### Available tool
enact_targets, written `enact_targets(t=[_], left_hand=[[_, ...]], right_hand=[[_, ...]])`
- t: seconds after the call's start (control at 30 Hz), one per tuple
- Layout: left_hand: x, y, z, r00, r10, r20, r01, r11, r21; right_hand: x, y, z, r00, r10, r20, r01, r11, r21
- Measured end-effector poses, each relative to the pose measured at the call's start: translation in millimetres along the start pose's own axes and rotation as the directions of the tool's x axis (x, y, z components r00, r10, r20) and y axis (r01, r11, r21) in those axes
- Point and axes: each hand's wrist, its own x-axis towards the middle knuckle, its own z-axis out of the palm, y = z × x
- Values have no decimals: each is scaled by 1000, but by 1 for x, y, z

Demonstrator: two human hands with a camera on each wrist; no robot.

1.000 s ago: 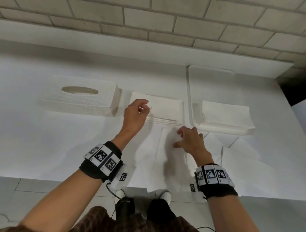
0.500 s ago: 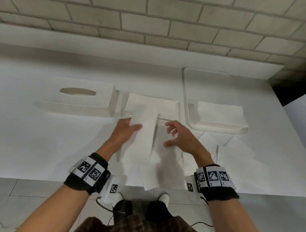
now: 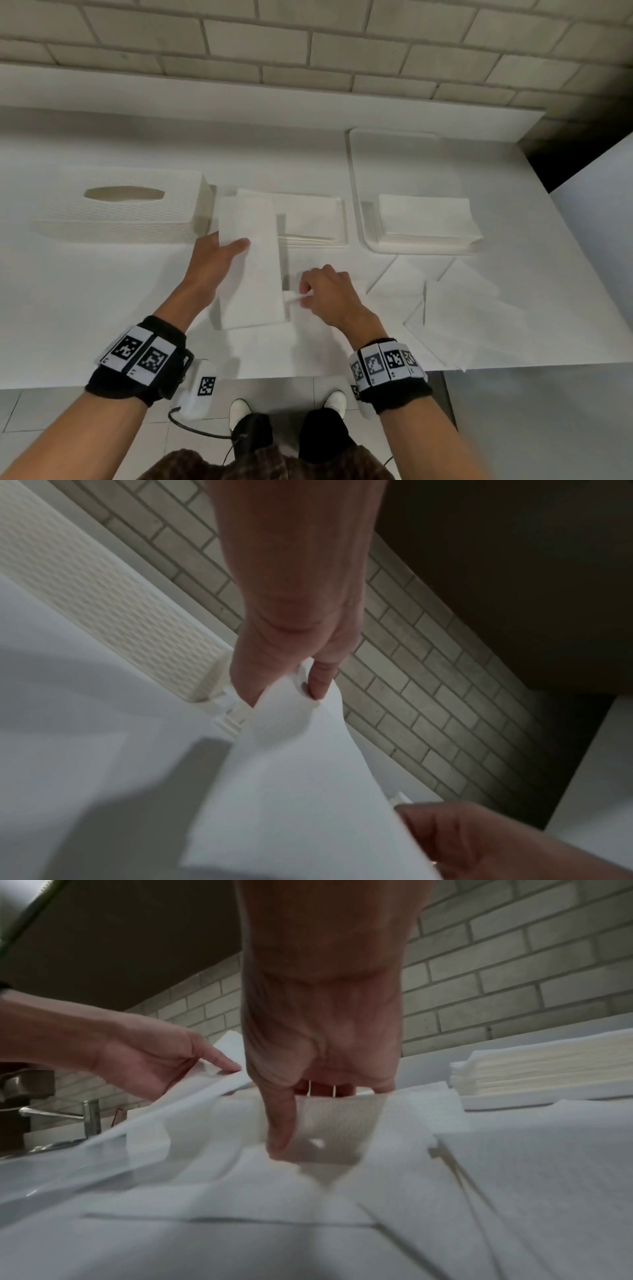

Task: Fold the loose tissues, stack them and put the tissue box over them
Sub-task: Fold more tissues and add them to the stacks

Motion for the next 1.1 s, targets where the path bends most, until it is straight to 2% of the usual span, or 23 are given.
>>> enact_targets(t=[0.13,0.2,0.27,0.37,0.47,0.53,0.6,0.67,0.73,0.77,0.8,0.87,0.93,1.0,1.1], left_hand=[[-1,7,-10,990,75,-119,-78,997,-27],[-1,15,-13,977,115,-179,-126,991,-49],[1,21,-13,970,134,-203,-149,987,-65],[1,29,-6,973,142,-181,-159,984,-81],[-3,35,13,984,141,-111,-148,987,-58],[-6,34,30,993,112,-48,-114,993,-39],[-12,32,47,999,20,48,-19,999,-30],[-21,28,62,978,-79,192,95,993,-76],[-33,27,75,923,-93,372,152,979,-133],[-38,25,79,885,-95,455,172,976,-132],[-42,22,83,870,-95,484,176,977,-124],[-45,13,86,908,-89,410,141,985,-99],[-43,4,87,966,-58,253,77,995,-63],[-40,2,84,981,-44,187,52,998,-38],[-34,8,73,989,-33,143,38,999,-29]], right_hand=[[-2,3,-25,987,66,-145,-26,965,263],[-6,8,-50,959,132,-250,-9,899,438],[-15,14,-79,918,224,-326,34,777,629],[-33,20,-118,855,335,-395,159,556,816],[-44,21,-132,872,338,-354,217,380,899],[-43,19,-128,896,309,-319,208,341,917],[-39,14,-112,911,305,-276,150,380,913],[-33,10,-89,913,325,-248,55,503,862],[-28,9,-69,909,348,-231,-38,620,783],[-27,9,-62,904,362,-228,-72,653,754],[-26,10,-57,898,378,-227,-96,670,736],[-28,16,-52,886,404,-229,-141,704,696],[-32,30,-51,890,403,-212,-192,754,628],[-39,50,-51,908,393,-145,-264,807,529],[-49,79,-44,931,365,5,-364,926,103]])
